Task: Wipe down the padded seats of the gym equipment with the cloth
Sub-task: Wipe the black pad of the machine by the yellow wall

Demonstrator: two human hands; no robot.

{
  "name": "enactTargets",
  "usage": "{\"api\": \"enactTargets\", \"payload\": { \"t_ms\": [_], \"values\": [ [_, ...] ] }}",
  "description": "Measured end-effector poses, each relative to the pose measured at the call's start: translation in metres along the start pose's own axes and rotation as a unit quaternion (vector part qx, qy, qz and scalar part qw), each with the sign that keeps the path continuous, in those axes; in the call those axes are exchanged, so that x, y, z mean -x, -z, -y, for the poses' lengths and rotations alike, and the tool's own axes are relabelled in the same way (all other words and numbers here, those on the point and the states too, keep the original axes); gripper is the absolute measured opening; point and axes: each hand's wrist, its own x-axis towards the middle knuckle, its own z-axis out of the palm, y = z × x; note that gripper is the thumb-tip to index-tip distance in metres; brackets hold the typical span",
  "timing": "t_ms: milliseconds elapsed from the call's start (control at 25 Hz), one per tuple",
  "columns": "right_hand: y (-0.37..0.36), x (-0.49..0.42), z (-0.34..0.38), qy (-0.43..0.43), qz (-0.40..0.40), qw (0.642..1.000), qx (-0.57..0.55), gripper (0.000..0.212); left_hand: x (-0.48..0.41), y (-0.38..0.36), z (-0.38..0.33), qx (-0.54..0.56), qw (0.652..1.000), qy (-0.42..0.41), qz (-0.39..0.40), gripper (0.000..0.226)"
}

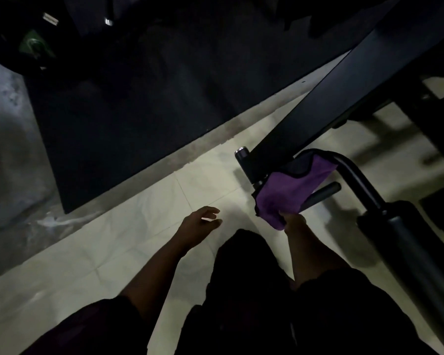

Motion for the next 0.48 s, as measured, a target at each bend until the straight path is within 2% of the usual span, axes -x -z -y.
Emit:
{"api": "enactTargets", "payload": {
  "t_ms": [80, 120, 240, 280, 400, 480],
  "values": [
    [0.012, 0.002, -0.010, -0.006, 0.006, 1.000, -0.028, 0.116, 0.006, -0.001, 0.000, 0.009, 1.000, -0.002, 0.002, 0.026],
    [0.014, 0.035, 0.000, -0.011, 0.008, 0.999, -0.050, 0.106, 0.012, -0.003, 0.000, 0.013, 1.000, -0.006, 0.006, 0.027],
    [0.023, 0.132, 0.024, 0.062, -0.006, 0.997, -0.035, 0.046, 0.037, -0.003, -0.004, 0.000, 0.999, -0.032, 0.015, 0.027],
    [0.030, 0.159, 0.027, 0.113, -0.032, 0.993, 0.006, 0.036, 0.046, -0.003, -0.006, 0.002, 0.999, -0.039, 0.018, 0.027],
    [0.054, 0.244, 0.012, 0.222, -0.071, 0.967, 0.106, 0.052, 0.082, -0.001, -0.008, 0.006, 0.996, -0.076, 0.038, 0.026],
    [0.069, 0.314, -0.012, 0.264, -0.095, 0.954, 0.102, 0.040, 0.112, -0.002, -0.004, -0.006, 0.992, -0.106, 0.065, 0.027]
  ]
}}
